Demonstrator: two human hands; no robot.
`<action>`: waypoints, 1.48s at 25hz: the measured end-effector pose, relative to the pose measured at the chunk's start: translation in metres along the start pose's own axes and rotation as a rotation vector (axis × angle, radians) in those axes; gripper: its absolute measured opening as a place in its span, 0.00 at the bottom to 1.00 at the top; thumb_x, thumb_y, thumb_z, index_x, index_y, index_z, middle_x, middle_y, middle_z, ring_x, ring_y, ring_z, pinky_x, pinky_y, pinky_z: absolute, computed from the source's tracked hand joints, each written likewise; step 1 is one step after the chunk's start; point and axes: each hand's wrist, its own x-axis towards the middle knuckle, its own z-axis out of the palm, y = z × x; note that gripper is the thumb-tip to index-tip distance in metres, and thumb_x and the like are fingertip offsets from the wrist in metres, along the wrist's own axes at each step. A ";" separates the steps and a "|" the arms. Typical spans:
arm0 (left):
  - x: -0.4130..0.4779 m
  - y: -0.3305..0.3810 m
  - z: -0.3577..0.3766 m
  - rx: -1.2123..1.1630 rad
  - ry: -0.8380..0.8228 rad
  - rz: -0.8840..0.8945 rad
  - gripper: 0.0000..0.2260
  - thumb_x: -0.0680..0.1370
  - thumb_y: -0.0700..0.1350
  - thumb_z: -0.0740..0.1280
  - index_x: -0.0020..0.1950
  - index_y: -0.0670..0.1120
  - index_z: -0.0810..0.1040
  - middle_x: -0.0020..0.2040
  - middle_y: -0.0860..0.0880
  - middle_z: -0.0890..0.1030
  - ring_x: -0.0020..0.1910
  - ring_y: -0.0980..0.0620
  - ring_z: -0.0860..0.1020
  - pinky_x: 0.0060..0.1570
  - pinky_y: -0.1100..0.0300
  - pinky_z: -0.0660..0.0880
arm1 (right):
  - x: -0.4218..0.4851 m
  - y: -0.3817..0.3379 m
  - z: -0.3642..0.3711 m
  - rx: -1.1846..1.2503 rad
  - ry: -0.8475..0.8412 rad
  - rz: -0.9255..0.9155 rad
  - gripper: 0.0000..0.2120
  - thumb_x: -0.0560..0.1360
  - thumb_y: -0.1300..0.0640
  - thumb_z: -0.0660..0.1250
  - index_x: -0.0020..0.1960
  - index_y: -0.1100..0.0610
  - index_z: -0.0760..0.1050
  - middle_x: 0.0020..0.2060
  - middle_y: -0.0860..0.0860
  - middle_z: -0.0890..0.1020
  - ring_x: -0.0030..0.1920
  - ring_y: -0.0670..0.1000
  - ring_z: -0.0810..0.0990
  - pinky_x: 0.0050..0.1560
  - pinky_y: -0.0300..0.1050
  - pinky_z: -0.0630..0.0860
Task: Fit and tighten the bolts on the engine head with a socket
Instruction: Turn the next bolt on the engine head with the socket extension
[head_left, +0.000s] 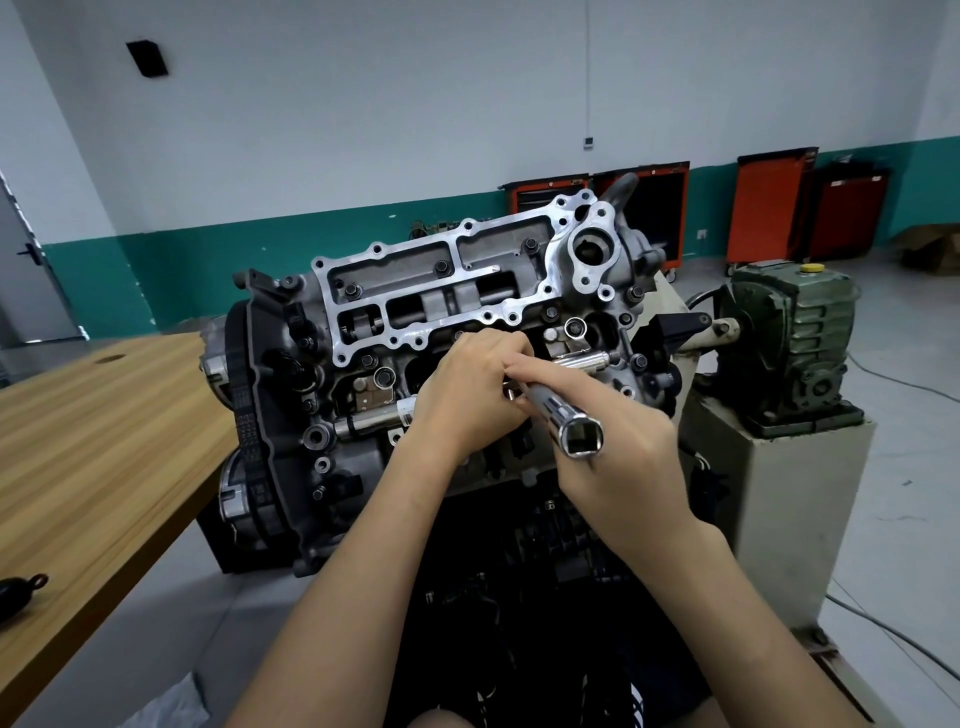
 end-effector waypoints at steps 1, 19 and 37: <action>-0.001 0.001 -0.001 -0.003 0.005 0.018 0.10 0.68 0.44 0.64 0.48 0.46 0.74 0.45 0.53 0.75 0.45 0.54 0.67 0.44 0.65 0.58 | 0.001 0.002 -0.001 -0.019 0.028 -0.001 0.15 0.67 0.74 0.75 0.53 0.67 0.81 0.44 0.54 0.85 0.44 0.46 0.81 0.50 0.31 0.75; -0.003 0.004 -0.005 -0.059 0.000 -0.015 0.12 0.66 0.50 0.56 0.46 0.49 0.73 0.41 0.57 0.70 0.45 0.55 0.68 0.40 0.67 0.60 | 0.000 -0.004 0.000 0.083 -0.013 0.027 0.17 0.68 0.75 0.73 0.56 0.68 0.79 0.52 0.55 0.84 0.52 0.47 0.82 0.56 0.39 0.77; -0.002 0.003 -0.003 -0.011 -0.010 0.026 0.12 0.70 0.50 0.56 0.46 0.46 0.73 0.43 0.55 0.72 0.45 0.54 0.68 0.44 0.64 0.62 | 0.003 -0.002 -0.003 0.097 0.090 0.078 0.15 0.64 0.72 0.78 0.49 0.65 0.81 0.39 0.52 0.85 0.41 0.44 0.82 0.41 0.36 0.78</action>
